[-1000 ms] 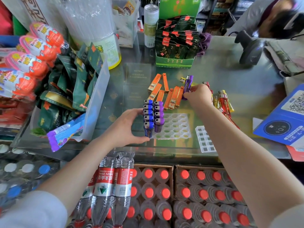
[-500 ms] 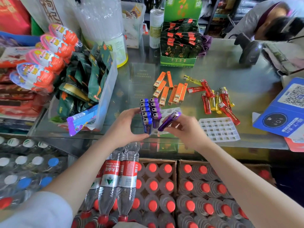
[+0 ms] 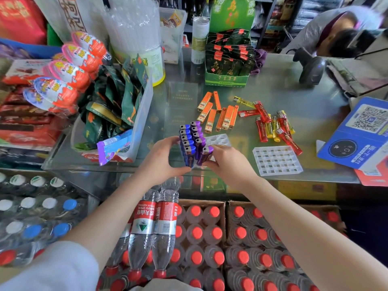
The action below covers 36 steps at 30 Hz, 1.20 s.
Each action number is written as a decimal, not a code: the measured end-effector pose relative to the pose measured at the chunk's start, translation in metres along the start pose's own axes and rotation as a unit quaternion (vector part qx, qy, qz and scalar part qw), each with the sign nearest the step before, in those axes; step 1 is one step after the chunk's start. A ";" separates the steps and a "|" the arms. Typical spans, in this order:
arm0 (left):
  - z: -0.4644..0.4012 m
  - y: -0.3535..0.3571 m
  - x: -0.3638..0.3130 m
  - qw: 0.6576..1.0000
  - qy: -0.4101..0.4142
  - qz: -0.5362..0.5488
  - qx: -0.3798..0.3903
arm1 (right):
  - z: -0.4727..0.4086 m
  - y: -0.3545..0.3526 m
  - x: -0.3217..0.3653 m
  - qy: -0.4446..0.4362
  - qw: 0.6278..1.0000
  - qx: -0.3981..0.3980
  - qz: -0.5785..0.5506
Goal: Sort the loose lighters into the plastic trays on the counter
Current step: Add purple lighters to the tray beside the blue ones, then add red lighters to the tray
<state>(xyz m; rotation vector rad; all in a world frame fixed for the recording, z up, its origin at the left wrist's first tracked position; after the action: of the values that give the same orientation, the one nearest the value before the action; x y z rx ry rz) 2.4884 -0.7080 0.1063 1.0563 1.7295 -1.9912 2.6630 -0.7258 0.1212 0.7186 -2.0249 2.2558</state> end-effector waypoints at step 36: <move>-0.033 0.003 -0.010 0.998 0.009 0.024 0.058 | -0.040 -0.029 -0.116 0.294 0.948 -0.092 -0.075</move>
<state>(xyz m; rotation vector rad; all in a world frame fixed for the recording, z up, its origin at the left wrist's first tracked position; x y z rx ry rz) 2.5084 -0.6800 0.1108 1.1442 1.5982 -2.0787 2.7631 -0.6505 0.1058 0.1436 -1.7760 1.8609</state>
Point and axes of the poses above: each hand's wrist, its own z-axis away from the middle knuckle, its own y-axis out of the palm, x = y × z, the point moved 2 cm from there along -z, towards the middle knuckle, and after that the axes turned 2 degrees about x, right-handed, at the moved point
